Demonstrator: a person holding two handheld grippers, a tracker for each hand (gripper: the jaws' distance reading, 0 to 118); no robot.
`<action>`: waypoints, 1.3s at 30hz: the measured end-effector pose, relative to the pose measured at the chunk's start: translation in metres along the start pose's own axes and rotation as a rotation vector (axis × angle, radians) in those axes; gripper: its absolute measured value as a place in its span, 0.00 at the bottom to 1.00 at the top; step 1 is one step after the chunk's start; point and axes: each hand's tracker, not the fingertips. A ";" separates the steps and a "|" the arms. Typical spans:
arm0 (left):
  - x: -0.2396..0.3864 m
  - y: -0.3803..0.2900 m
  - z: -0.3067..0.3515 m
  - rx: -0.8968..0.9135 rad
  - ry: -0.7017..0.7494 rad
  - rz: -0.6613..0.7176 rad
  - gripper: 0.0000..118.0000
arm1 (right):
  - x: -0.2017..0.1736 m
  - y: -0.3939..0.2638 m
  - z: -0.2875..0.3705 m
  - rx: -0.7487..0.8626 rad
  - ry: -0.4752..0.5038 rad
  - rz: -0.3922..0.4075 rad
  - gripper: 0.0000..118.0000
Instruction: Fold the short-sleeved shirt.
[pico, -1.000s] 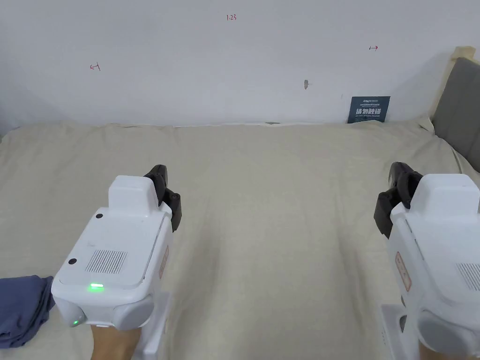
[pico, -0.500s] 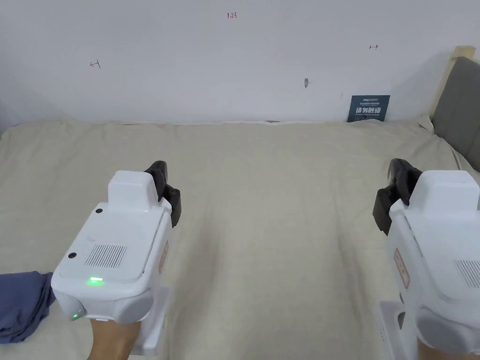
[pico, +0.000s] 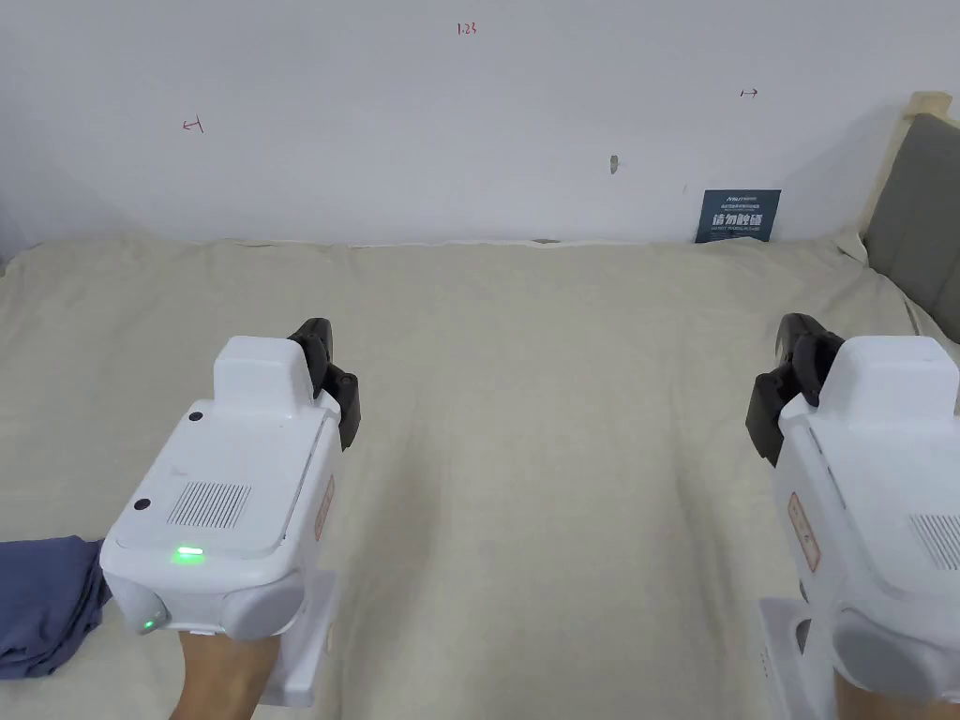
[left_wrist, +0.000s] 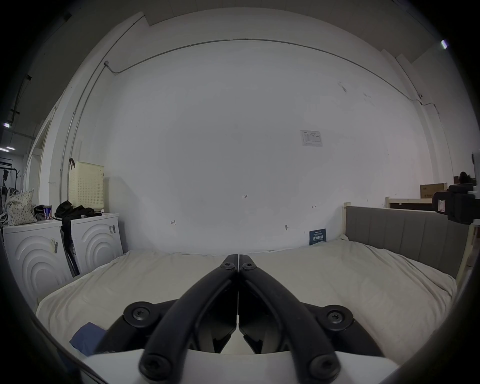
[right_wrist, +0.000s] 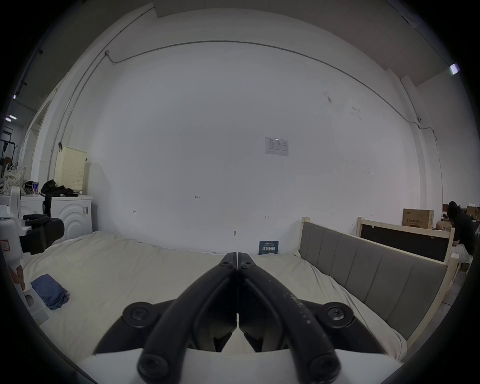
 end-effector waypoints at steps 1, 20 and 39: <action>-0.001 0.000 0.000 0.000 0.002 -0.001 0.00 | 0.000 0.000 0.000 0.000 0.001 0.000 0.01; -0.011 -0.001 -0.002 -0.024 0.007 0.048 0.94 | -0.002 0.000 -0.002 -0.020 0.017 -0.021 0.85; -0.009 0.000 0.001 0.023 0.026 0.015 1.00 | -0.008 0.002 -0.004 0.017 0.003 -0.006 1.00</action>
